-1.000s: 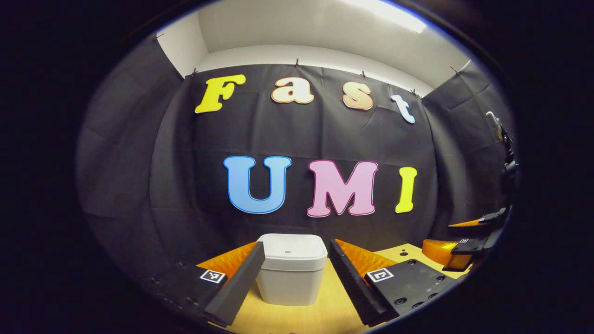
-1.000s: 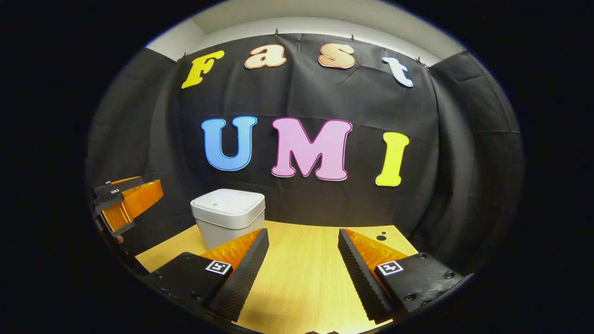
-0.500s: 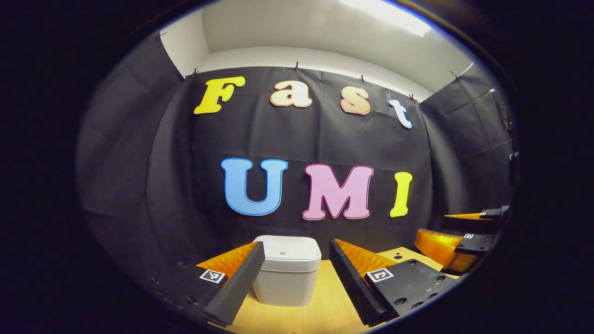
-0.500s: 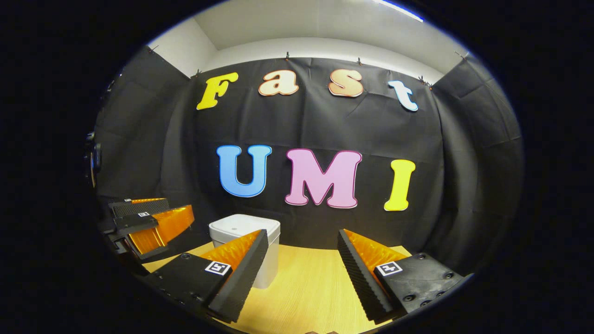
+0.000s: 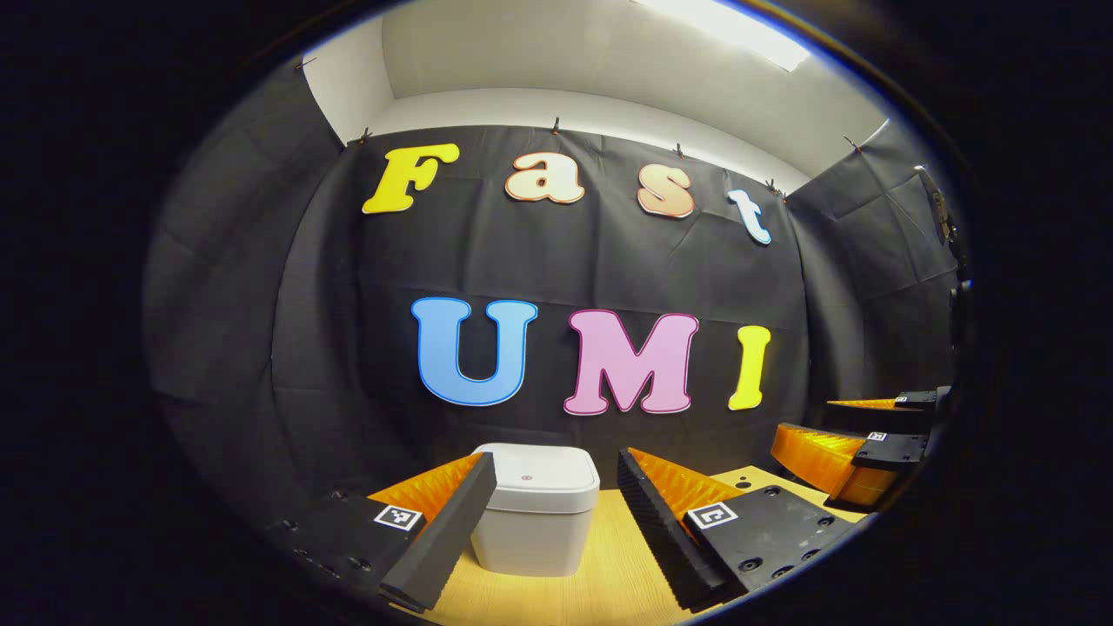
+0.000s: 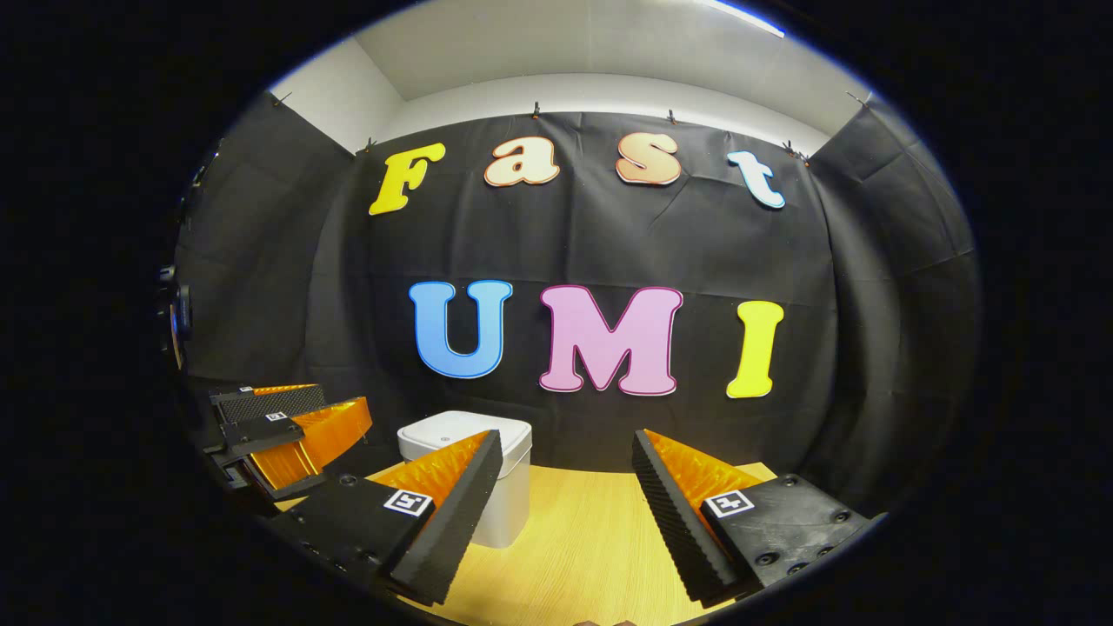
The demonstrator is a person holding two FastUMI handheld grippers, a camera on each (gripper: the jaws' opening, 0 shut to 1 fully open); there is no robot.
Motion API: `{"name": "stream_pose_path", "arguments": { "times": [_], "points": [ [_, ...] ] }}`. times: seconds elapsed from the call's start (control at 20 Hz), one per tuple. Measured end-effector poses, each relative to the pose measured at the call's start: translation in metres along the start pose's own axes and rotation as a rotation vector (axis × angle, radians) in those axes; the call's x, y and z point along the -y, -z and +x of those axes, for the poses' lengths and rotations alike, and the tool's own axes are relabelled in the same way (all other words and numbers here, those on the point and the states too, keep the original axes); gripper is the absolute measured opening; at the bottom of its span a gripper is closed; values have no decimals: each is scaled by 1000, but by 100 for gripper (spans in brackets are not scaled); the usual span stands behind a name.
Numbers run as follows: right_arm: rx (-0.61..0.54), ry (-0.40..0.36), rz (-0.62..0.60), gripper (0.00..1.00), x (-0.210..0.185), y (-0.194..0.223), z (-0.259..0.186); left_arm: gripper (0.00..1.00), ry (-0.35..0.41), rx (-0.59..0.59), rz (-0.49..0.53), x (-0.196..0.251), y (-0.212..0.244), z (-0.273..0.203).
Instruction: Press the lid of the desktop garbage bin to open it, pick up the crumpled paper on the desktop and throw it into the bin, then pick up the pop can on the desktop and drop it into the bin, and finally close the garbage bin lid.
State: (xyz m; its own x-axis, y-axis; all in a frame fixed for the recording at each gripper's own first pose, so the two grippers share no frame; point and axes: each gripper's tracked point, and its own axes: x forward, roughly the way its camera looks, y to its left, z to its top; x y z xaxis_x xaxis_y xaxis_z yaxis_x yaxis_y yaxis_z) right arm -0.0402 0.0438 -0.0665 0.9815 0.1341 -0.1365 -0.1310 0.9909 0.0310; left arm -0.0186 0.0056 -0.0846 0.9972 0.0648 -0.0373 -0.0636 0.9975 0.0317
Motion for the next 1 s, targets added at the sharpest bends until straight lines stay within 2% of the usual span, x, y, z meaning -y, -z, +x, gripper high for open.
{"name": "stream_pose_path", "arguments": {
  "times": [0.55, 1.0],
  "points": [
    [18, -25, -10, 97, 1, -5, 11, 95, -20, -5, -1, -3, 2, 4],
    [20, 5, -19, 97, 6, -5, 12, 95, 0, -11, 23, -2, 3, 5]
  ]
}}
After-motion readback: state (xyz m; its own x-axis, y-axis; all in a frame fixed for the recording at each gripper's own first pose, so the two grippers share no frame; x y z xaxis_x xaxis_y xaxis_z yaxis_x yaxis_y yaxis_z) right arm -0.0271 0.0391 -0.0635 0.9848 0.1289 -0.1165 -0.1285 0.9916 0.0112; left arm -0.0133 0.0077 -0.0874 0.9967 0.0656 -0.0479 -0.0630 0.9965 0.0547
